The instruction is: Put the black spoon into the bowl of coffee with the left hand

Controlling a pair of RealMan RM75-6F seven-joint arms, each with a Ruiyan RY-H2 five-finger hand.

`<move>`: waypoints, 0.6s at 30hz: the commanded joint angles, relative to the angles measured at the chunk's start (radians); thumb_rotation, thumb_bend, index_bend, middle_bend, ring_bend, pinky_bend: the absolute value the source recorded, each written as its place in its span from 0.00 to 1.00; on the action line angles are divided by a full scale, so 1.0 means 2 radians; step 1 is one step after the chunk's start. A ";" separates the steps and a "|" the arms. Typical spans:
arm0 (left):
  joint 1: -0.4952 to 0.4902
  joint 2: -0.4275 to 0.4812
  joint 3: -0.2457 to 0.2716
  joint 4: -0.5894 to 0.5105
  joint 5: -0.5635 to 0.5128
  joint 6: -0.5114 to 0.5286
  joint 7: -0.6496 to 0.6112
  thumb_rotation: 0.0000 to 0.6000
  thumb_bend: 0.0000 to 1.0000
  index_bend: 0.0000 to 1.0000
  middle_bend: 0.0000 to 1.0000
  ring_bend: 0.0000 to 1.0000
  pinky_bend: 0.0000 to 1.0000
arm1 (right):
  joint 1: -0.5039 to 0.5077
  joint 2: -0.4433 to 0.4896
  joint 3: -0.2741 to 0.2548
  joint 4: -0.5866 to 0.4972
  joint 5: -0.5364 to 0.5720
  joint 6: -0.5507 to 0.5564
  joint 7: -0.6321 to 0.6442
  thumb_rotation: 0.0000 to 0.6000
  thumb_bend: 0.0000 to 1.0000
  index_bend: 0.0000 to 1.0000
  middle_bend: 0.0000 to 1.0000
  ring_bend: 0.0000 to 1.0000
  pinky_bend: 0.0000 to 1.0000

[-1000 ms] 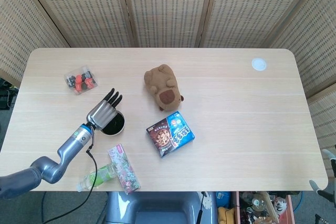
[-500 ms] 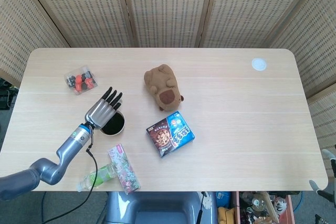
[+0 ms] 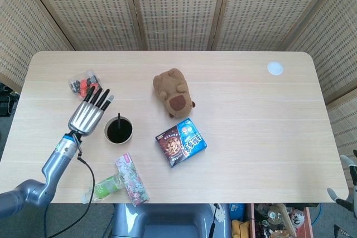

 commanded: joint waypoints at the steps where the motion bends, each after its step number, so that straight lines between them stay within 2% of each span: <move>1: 0.035 0.026 -0.001 -0.039 -0.002 0.040 -0.041 1.00 0.38 0.00 0.00 0.00 0.00 | 0.004 0.001 0.001 -0.002 -0.003 -0.003 -0.003 1.00 0.26 0.21 0.13 0.00 0.14; 12: 0.140 0.067 0.019 -0.093 0.014 0.153 -0.162 1.00 0.38 0.00 0.00 0.00 0.00 | 0.023 -0.001 0.001 -0.010 -0.012 -0.021 -0.018 1.00 0.26 0.21 0.13 0.00 0.14; 18: 0.197 0.078 0.052 -0.108 0.052 0.209 -0.206 1.00 0.38 0.00 0.00 0.00 0.00 | 0.035 -0.002 -0.001 -0.022 -0.023 -0.029 -0.033 1.00 0.26 0.21 0.13 0.00 0.14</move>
